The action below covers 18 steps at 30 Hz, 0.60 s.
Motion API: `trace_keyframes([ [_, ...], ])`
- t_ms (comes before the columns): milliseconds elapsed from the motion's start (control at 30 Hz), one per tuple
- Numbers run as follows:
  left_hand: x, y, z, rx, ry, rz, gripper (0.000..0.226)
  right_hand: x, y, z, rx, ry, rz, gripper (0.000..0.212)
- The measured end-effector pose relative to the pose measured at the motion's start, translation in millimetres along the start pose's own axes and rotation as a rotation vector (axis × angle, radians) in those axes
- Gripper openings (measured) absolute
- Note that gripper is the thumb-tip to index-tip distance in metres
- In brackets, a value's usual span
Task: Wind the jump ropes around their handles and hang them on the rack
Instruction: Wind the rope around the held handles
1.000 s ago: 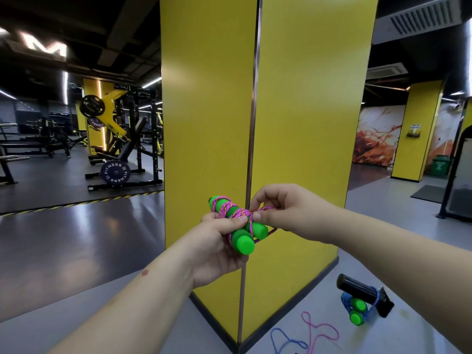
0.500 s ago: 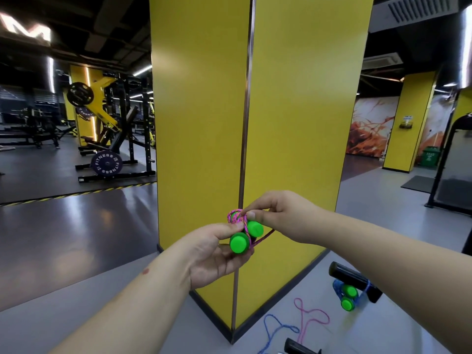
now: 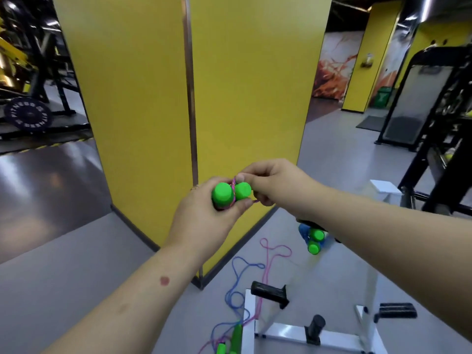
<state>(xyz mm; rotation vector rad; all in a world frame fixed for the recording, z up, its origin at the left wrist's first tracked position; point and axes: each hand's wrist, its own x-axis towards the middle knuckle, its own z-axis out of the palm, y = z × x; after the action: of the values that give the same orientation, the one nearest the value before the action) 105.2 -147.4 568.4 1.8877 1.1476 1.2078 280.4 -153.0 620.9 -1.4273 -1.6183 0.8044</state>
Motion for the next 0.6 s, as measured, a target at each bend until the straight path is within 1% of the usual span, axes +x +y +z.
trace_keyframes([
  [33,6.7,-3.8,7.2,-0.06,-0.027,-0.012,0.029,5.1,7.3,-7.2,0.032,-0.021,0.041,0.013],
  [133,26.7,-25.1,30.4,-0.163,-0.163,-0.085,0.027,19.8,31.7,-30.4,0.094,-0.143,0.171,0.005],
  [200,36.7,-41.9,50.8,-0.211,-0.192,-0.129,0.023,29.6,49.2,-43.5,0.092,-0.18,0.214,0.009],
  [233,40.3,-48.7,62.9,-0.239,-0.191,-0.142,0.021,34.6,56.8,-48.4,0.054,-0.181,0.217,0.011],
  [267,43.9,-54.1,75.1,-0.272,-0.184,-0.16,0.017,39.5,63.9,-51.8,-0.018,-0.179,0.214,0.013],
  [333,49.7,-62.3,99.4,-0.374,-0.179,-0.231,0.01,48.1,76.3,-56.8,-0.254,-0.169,0.198,0.022],
  [433,57.1,-77.1,137.2,-0.547,-0.17,-0.374,0.011,54.8,88.9,-64.6,-0.629,-0.165,0.174,0.029],
  [500,59.0,-86.2,162.2,-0.658,-0.143,-0.464,0.013,55.6,99.9,-70.7,-0.753,-0.182,0.202,0.029],
  [567,59.9,-92.2,186.2,-0.698,-0.124,-0.516,0.015,55.3,114.1,-75.0,-0.824,-0.199,0.252,0.026],
  [600,60.2,-93.4,196.9,-0.708,-0.121,-0.527,0.019,55.0,120.6,-76.2,-0.852,-0.207,0.278,0.024],
])
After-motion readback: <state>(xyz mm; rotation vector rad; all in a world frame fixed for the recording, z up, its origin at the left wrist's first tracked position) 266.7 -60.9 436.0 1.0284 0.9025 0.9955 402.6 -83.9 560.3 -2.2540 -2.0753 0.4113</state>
